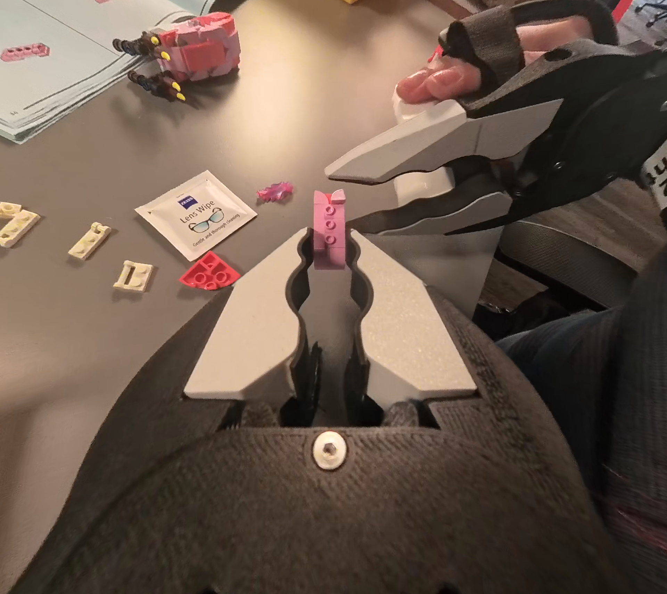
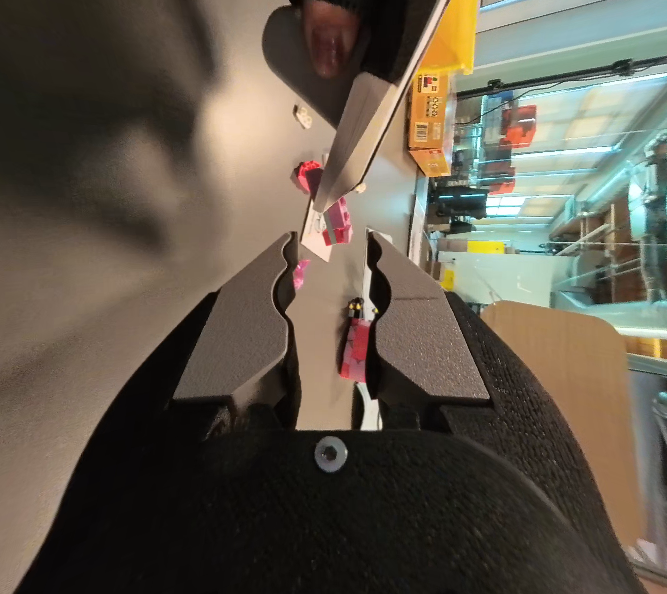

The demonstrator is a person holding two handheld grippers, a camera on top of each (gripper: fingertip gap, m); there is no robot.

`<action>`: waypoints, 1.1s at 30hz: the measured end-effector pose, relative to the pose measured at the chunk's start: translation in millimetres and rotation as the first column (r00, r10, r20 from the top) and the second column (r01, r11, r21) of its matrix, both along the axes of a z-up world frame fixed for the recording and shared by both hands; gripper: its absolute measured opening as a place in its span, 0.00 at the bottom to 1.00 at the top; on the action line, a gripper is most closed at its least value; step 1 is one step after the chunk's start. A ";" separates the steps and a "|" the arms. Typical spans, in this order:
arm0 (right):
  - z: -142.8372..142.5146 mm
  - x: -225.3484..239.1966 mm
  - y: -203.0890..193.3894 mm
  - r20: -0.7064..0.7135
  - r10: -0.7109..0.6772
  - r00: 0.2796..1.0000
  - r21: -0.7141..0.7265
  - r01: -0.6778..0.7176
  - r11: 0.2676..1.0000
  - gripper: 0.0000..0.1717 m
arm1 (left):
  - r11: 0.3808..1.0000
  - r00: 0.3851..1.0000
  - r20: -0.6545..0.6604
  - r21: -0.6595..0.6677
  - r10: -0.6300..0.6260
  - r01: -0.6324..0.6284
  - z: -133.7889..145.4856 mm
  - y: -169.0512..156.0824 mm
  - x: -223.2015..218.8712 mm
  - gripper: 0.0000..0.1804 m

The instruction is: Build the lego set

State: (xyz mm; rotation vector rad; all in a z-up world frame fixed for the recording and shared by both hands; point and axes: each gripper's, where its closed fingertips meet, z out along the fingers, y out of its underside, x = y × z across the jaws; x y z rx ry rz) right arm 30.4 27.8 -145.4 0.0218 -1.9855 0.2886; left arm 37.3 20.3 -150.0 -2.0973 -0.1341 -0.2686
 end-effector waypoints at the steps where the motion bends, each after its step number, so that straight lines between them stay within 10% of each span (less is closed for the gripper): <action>1: 1.2 -0.2 0.0 -0.006 0.002 1.000 0.006 -0.002 1.000 0.21 | 1.000 1.000 0.003 0.005 -0.001 0.001 2.0 -0.1 0.4 0.09; 33: 9.5 -2.8 5.3 -0.047 -0.041 0.998 0.201 0.050 0.978 0.06 | 0.999 0.998 0.042 -0.024 0.042 -0.041 14.3 3.1 3.8 0.09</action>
